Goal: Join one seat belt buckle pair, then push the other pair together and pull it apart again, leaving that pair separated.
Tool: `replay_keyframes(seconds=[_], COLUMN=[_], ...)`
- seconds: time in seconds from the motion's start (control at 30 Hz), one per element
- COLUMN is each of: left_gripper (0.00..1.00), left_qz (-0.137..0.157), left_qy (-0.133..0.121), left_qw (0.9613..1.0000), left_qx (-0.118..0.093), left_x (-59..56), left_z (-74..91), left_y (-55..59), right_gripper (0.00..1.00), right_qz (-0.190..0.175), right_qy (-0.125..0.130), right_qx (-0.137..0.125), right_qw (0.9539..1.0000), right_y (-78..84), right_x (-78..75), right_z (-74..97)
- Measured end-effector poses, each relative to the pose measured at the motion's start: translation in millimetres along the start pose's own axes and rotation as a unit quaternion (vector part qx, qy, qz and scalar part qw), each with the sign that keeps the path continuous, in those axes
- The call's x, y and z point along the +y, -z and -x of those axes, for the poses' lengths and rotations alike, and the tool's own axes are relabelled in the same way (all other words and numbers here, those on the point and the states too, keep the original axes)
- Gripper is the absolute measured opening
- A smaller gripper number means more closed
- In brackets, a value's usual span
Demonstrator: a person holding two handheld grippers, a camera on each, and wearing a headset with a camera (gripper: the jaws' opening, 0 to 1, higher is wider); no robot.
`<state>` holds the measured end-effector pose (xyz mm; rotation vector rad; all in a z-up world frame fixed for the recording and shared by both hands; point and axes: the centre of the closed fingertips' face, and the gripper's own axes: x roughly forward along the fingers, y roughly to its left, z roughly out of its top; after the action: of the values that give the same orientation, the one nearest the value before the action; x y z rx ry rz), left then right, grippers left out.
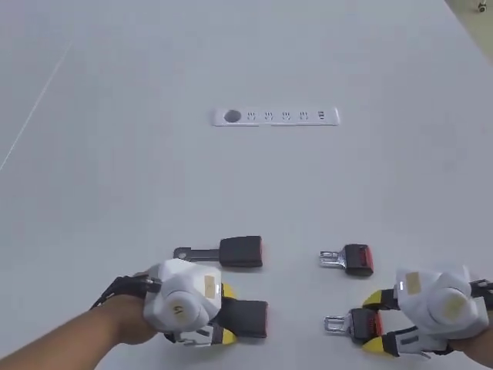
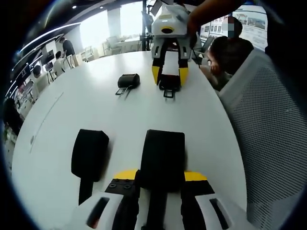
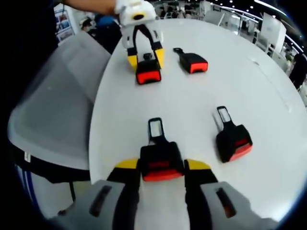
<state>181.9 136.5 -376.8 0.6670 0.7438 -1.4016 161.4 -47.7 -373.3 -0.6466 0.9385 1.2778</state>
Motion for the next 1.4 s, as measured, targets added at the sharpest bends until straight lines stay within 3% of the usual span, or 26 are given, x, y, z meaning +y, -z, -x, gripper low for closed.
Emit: replay_keyframes(seconds=[0.43, 0.9, 1.37, 1.4], left_gripper=[0.34, 0.34, 0.34, 0.34], left_qz=[0.011, 0.015, 0.017, 0.017], left_qy=[-0.001, -0.003, -0.005, -0.004], left_qw=[0.9999, 0.9997, 0.9994, 0.9994], left_qx=[0.010, 0.019, 0.030, 0.031], left_x=[0.4, -1.2, -0.9, -1.0], left_z=[0.8, 1.6, 1.1, 1.0], left_y=[-0.2, -1.4, -0.8, -0.4], right_gripper=[0.37, 0.37, 0.37, 0.37], right_qz=[0.003, -0.002, 0.001, 0.015], right_qy=[0.005, 0.016, 0.009, 0.007], right_qx=[0.058, 0.001, -0.050, -0.055], right_qw=[0.9983, 0.9999, 0.9987, 0.9983], right_y=[-3.2, -42.1, -79.0, -82.9], right_x=[-1.2, 3.3, 9.2, 9.5], right_z=[-3.9, -26.3, -44.7, -46.7])
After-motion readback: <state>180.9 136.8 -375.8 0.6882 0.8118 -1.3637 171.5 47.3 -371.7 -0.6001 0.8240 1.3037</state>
